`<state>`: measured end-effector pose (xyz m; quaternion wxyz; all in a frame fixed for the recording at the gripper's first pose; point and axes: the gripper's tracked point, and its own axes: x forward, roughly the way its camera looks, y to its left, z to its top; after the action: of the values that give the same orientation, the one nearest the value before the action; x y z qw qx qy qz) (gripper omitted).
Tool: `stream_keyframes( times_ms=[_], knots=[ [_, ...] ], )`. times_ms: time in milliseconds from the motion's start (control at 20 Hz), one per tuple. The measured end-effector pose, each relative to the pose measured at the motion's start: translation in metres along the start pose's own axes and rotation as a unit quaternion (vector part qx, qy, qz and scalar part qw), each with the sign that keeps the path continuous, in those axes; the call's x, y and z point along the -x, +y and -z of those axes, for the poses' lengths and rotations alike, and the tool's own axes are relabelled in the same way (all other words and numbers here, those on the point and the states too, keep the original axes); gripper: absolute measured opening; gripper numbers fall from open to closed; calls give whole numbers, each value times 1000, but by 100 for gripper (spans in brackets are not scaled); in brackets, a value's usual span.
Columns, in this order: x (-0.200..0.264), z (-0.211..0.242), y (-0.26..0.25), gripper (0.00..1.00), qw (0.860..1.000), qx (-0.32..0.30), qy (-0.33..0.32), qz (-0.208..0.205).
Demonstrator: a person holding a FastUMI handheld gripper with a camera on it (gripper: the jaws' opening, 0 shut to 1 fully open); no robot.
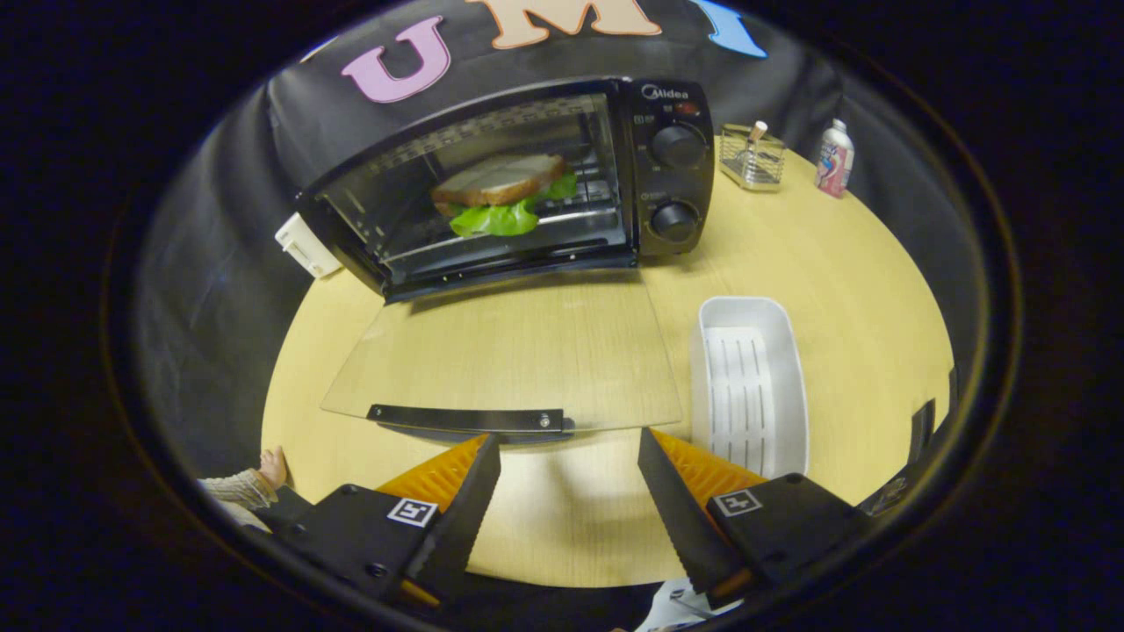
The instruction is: Open the toaster oven, put the food inside, and close the toaster oven door.
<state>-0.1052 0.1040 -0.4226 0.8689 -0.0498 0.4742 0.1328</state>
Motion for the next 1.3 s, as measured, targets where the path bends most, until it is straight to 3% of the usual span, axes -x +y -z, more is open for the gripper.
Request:
stream_keyframes(
  times_ms=[600, 1300],
  knots=[
    [32, -95, 24, 98, 988, -88, -112, -57],
    [26, -163, 41, 100, 973, -72, -208, -61]
  ],
)
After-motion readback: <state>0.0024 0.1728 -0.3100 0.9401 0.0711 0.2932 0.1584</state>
